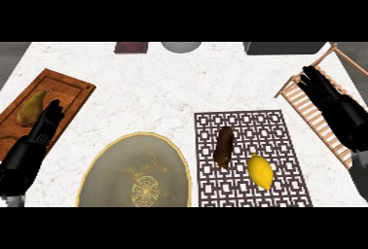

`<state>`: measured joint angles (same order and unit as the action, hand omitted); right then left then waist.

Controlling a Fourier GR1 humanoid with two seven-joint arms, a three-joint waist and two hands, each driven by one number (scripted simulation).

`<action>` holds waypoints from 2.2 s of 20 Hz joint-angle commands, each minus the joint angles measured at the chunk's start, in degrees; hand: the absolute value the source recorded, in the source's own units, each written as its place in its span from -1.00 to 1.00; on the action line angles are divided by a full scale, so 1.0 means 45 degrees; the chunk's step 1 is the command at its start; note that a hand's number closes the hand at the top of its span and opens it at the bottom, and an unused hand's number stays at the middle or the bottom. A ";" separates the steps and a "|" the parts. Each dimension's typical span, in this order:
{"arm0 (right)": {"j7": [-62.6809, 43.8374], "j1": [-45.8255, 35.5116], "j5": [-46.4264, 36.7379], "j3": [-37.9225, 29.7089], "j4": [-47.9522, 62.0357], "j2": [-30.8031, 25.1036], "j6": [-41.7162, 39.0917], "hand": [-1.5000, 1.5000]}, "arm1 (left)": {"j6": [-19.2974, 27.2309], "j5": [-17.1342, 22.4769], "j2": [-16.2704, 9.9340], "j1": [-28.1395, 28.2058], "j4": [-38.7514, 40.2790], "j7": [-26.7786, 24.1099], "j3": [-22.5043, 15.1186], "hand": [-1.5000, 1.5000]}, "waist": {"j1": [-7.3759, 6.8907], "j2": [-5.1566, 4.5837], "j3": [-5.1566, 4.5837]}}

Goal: Pick the lemon from the placemat and place it in the tiered shelf

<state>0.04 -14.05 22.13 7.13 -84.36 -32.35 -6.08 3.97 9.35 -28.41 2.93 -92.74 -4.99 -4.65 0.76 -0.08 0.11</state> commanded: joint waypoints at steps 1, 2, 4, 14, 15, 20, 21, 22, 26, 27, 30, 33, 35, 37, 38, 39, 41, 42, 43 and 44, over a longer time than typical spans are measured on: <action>-0.0436 0.0212 -0.1328 0.0475 -0.1228 0.1155 0.1818 1.00 | -0.0138 0.0078 0.0126 -0.0444 0.0821 0.0395 0.0584 0.00 | -0.0127 0.0031 -0.0031; -0.0216 0.0164 -0.2256 0.1217 -0.1572 0.1715 0.2748 1.00 | -0.0287 0.0442 -0.0008 -0.0502 0.1261 0.0515 0.0802 0.00 | -0.0111 0.0030 -0.0038; 0.0001 -0.0212 -0.3867 0.1961 -0.1523 0.2460 0.4333 1.00 | 0.0156 0.0728 0.0106 -0.0483 0.1369 0.1538 0.1001 0.00 | -0.0197 0.0011 -0.0041; -0.2075 0.2568 -1.1294 0.4485 -0.0957 0.4858 1.2060 -1.00 | 0.0130 0.1199 0.0501 0.0272 0.2507 0.1664 0.1281 0.00 | 0.0017 0.0082 -0.0091; -0.2726 0.3089 -1.2181 0.4965 -0.1275 0.4890 1.2301 -1.00 | 0.0138 0.1299 0.0433 -0.0052 0.2111 0.2392 0.1198 0.00 | 0.0084 0.0107 -0.0069; -0.6282 0.3575 -1.6783 0.5047 -0.0487 0.5170 1.2177 -1.00 | 0.0193 0.1069 0.0493 0.0304 0.1975 0.2122 0.1115 0.00 | 0.0163 0.0175 -0.0143; -0.6603 0.4053 -1.7322 0.4667 -0.0452 0.4579 1.1797 -1.00 | 0.0062 0.1328 0.0372 0.0341 0.2239 0.2025 0.1457 0.00 | 0.0330 0.0187 -0.0169; -0.7366 0.3786 -1.8198 0.4605 -0.0515 0.4795 1.1217 -1.00 | 0.0106 0.1154 0.0357 0.0273 0.2192 0.2020 0.1346 0.00 | 0.0272 0.0167 -0.0165; -1.0046 0.3844 -2.0255 0.4494 -0.0824 0.5026 0.8306 -1.00 | -0.0017 0.1282 0.0252 0.0387 0.2210 0.1959 0.1536 0.00 | 0.0218 0.0162 -0.0177; -1.0579 0.3921 -2.0679 0.4847 -0.1126 0.5142 0.7401 -1.00 | 0.0019 0.1064 0.0256 0.0402 0.2373 0.1858 0.1417 0.00 | 0.0249 0.0153 -0.0179; -1.2058 0.3722 -2.0930 0.5433 -0.1627 0.5204 0.4205 -1.00 | -0.0014 0.1017 0.0538 0.0363 0.2251 0.1768 0.1139 0.00 | 0.0044 0.0118 -0.0167; -1.3391 0.3657 -2.1078 0.5971 -0.2327 0.5226 0.1226 -1.00 | 0.0073 0.1095 0.0542 0.0093 0.2072 0.2079 0.1187 0.00 | -0.0003 0.0124 -0.0140; -1.4384 0.3316 -2.1230 0.6218 -0.2773 0.5607 -0.0653 -1.00 | -0.0256 0.1165 0.0544 0.0251 0.2421 0.1717 0.1219 0.00 | -0.0094 0.0085 -0.0123; -1.5083 0.2507 -2.1349 0.6255 -0.3047 0.6074 -0.2446 -1.00 | -0.0092 0.0862 0.0657 0.0112 0.2484 0.1665 0.1056 0.00 | -0.0146 0.0043 -0.0087; -1.5426 0.2280 -2.1352 0.6030 -0.3157 0.6200 -0.3236 -1.00 | -0.0168 0.1040 0.0781 0.0094 0.2278 0.1893 0.0984 0.00 | -0.0165 0.0049 -0.0076; -1.5569 0.2389 -2.1451 0.6160 -0.3445 0.6333 -0.3727 -1.00 | -0.0112 0.1025 0.0800 0.0007 0.2722 0.1602 0.1237 0.00 | -0.0118 0.0041 -0.0069; -1.5913 0.2745 -2.1663 0.6314 -0.4128 0.6545 -0.4625 -1.00 | -0.0387 0.1374 0.0257 -0.0502 0.2721 0.2160 0.1735 0.00 | -0.0044 0.0059 -0.0058; -1.5662 0.1929 -2.1243 0.5431 -0.3899 0.6707 -0.5290 -1.00 | -0.0159 0.0826 0.0966 -0.0211 0.3310 0.1249 0.1206 0.00 | -0.0096 0.0009 -0.0064; -1.5352 0.2600 -2.1438 0.5497 -0.3848 0.6519 -0.4605 -1.00 | -0.0588 0.1304 0.0260 -0.0264 0.2587 0.2197 0.1660 0.00 | -0.0150 0.0038 -0.0035; -1.5190 0.2082 -2.1312 0.5141 -0.3826 0.6531 -0.5387 -1.00 | -0.0053 0.0904 0.0658 -0.0763 0.2961 0.1998 0.1483 0.00 | -0.0105 0.0017 -0.0042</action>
<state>-60.98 -2.16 -73.96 32.13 -100.13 -4.31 -17.78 3.04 14.12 -25.74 1.76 -80.55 3.54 1.54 0.28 0.12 -0.18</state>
